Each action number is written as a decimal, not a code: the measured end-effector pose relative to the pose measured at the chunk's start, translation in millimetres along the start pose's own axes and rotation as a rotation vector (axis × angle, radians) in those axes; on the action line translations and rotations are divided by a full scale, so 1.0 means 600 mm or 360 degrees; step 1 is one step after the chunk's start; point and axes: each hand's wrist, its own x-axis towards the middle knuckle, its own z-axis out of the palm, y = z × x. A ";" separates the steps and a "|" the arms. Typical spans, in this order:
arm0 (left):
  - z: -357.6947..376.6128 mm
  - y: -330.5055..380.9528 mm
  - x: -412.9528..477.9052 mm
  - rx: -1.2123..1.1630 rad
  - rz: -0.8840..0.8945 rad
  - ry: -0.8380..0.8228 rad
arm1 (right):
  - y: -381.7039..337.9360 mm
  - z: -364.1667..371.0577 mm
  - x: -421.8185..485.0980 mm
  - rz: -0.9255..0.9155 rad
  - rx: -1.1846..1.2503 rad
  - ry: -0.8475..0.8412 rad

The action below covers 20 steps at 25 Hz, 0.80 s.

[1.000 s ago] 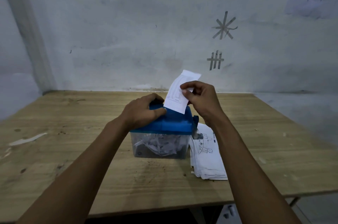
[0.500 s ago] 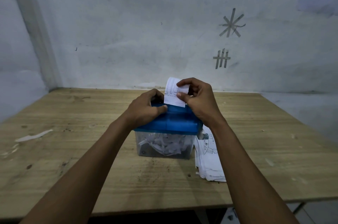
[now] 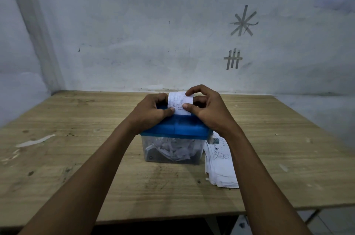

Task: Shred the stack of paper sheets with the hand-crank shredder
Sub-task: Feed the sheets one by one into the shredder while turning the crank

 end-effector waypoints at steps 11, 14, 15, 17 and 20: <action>0.004 -0.006 0.003 -0.0071 -0.0057 0.0005 | 0.040 -0.005 -0.089 0.0895 -0.0222 0.0271; 0.004 -0.006 0.003 -0.0063 -0.0068 0.0015 | 0.037 -0.008 -0.081 0.0867 -0.0326 0.0251; 0.003 -0.006 0.003 -0.0053 -0.0076 0.0019 | 0.034 -0.011 -0.080 0.0883 -0.0336 0.0209; 0.003 -0.005 0.005 -0.0035 -0.0089 0.0020 | 0.024 -0.020 -0.078 0.0906 -0.0357 0.0121; 0.004 -0.005 0.004 -0.0032 -0.0105 0.0034 | 0.019 -0.020 -0.071 0.0825 -0.0502 0.0105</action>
